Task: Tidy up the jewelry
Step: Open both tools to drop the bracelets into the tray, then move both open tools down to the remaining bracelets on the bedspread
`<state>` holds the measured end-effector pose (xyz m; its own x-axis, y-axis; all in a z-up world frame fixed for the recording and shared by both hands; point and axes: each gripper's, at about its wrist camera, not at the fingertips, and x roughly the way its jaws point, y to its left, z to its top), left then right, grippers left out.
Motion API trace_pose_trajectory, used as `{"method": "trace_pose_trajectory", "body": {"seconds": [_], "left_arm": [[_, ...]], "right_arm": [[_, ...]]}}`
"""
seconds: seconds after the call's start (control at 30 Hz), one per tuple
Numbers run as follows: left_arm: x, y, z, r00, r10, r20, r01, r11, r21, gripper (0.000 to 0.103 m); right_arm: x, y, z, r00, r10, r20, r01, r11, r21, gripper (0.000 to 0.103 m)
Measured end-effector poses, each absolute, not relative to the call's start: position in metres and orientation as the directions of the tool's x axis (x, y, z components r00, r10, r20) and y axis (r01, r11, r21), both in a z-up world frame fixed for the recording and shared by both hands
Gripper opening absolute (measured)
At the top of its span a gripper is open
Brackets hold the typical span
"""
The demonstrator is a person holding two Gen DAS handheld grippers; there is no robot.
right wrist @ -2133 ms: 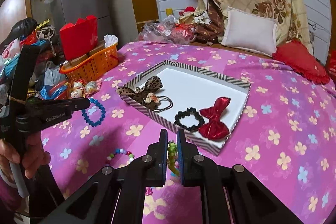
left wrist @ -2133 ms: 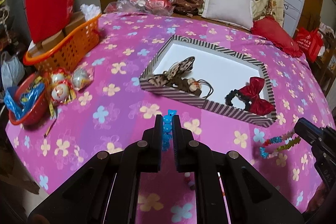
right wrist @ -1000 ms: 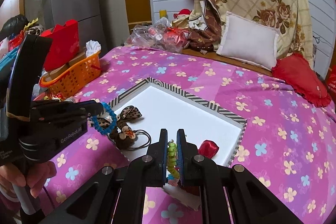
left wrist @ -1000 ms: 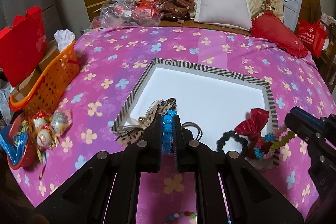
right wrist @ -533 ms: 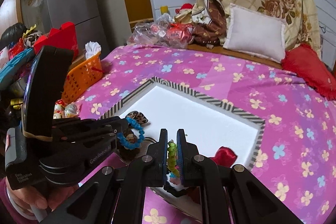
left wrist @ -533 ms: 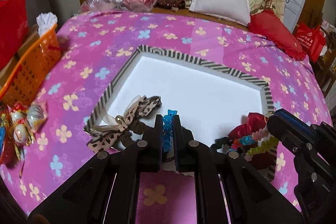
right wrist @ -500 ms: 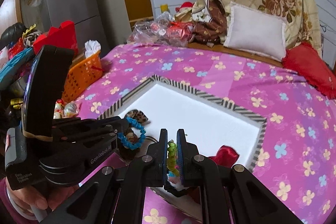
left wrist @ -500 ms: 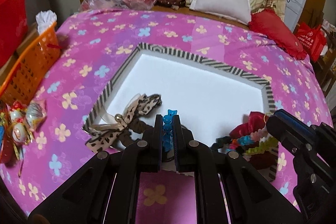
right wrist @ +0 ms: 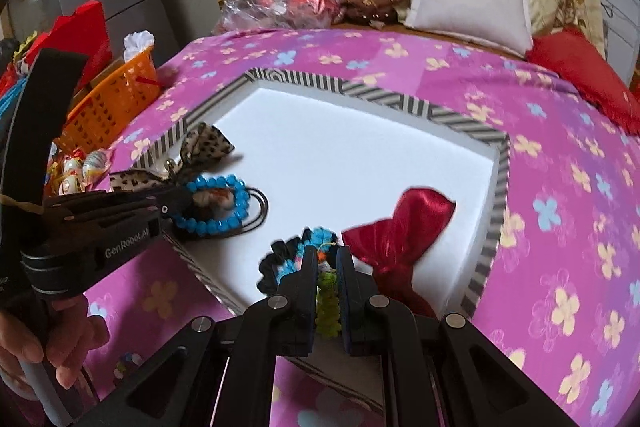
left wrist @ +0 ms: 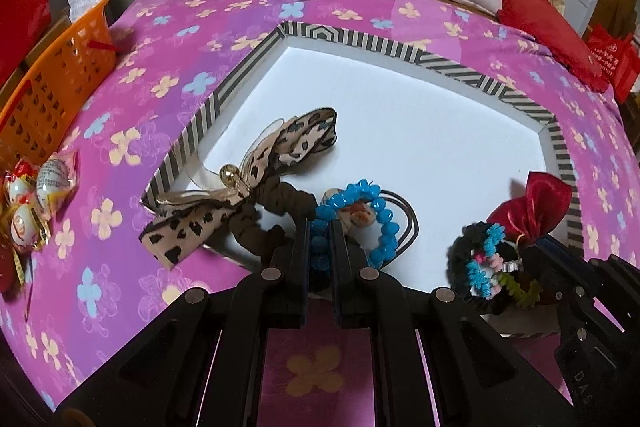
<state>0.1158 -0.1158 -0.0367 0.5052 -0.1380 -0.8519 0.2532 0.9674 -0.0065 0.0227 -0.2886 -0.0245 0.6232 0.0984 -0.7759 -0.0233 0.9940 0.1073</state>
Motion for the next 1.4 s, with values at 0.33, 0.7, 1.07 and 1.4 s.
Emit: {"method": "trace_pose_trajectory", "body": {"seconds": [0.33, 0.7, 1.07, 1.4], "left_arm": [[0.101, -0.113, -0.029, 0.543, -0.127, -0.83, 0.244, 0.97, 0.011, 0.046], [0.05, -0.097, -0.001, 0.607, -0.122, -0.785, 0.249, 0.967, 0.043, 0.058], [-0.008, -0.076, 0.0, 0.636, -0.099, -0.765, 0.232, 0.97, 0.067, 0.059], [-0.043, -0.057, -0.013, 0.628, -0.069, -0.775, 0.196, 0.978, 0.072, 0.059]], "right_arm": [[-0.006, -0.297, -0.02, 0.642, 0.073, -0.763, 0.031, 0.992, 0.121, 0.043], [-0.064, -0.283, -0.005, 0.671, 0.065, -0.738, 0.037, 0.992, 0.12, 0.057], [-0.103, -0.262, -0.004, 0.682, 0.034, -0.731, 0.041, 0.996, 0.085, 0.06], [-0.123, -0.244, -0.008, 0.675, 0.04, -0.736, 0.033, 0.996, 0.084, 0.063]]}}
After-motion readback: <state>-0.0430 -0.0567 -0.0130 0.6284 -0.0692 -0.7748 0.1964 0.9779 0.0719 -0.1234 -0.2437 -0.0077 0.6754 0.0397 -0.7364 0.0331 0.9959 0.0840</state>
